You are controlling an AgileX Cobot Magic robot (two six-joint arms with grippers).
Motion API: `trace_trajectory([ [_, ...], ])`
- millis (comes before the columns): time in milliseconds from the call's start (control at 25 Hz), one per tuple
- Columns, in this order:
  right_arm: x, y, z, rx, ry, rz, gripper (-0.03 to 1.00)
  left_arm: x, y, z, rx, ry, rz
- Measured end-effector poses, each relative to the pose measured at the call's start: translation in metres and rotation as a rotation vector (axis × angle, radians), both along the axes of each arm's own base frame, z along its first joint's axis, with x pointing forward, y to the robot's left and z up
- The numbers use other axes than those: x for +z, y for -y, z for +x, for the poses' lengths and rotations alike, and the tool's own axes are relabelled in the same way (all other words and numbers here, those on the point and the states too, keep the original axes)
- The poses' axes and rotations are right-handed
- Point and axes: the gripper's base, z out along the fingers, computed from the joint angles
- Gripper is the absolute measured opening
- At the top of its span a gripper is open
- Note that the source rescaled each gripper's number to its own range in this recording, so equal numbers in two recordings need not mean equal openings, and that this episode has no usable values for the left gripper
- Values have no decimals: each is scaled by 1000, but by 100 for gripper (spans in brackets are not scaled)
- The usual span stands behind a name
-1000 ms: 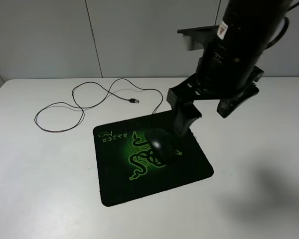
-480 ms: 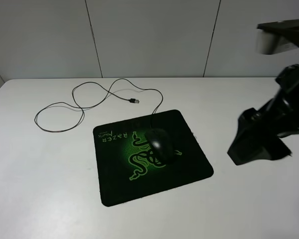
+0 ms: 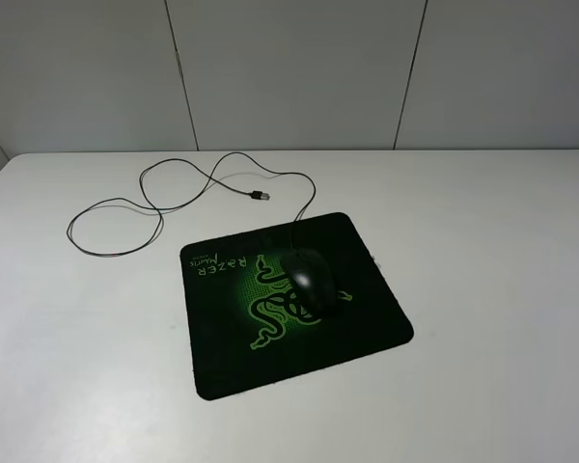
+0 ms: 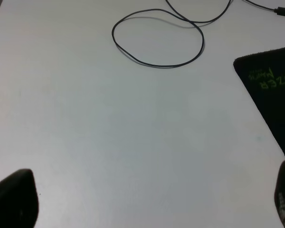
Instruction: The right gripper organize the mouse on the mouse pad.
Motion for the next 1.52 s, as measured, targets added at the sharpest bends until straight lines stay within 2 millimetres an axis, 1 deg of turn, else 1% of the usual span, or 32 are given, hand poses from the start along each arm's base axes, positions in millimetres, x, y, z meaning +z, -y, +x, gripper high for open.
trace_trajectory([
  [160,-6,19,-15,-100,91,65,100,0,0,0,0,0,0],
  [320,-17,30,-22,-234,190,99,100,0,0,0,0,0,0],
  [560,-38,37,-28,-403,273,115,100,0,0,0,0,0,0],
  [720,-49,39,-33,-475,312,127,100,0,0,0,0,0,0],
  [1080,-51,42,-52,-583,454,155,100,0,0,0,0,0,0],
  [1520,-52,44,-53,-596,472,133,100,0,0,0,0,0,0],
])
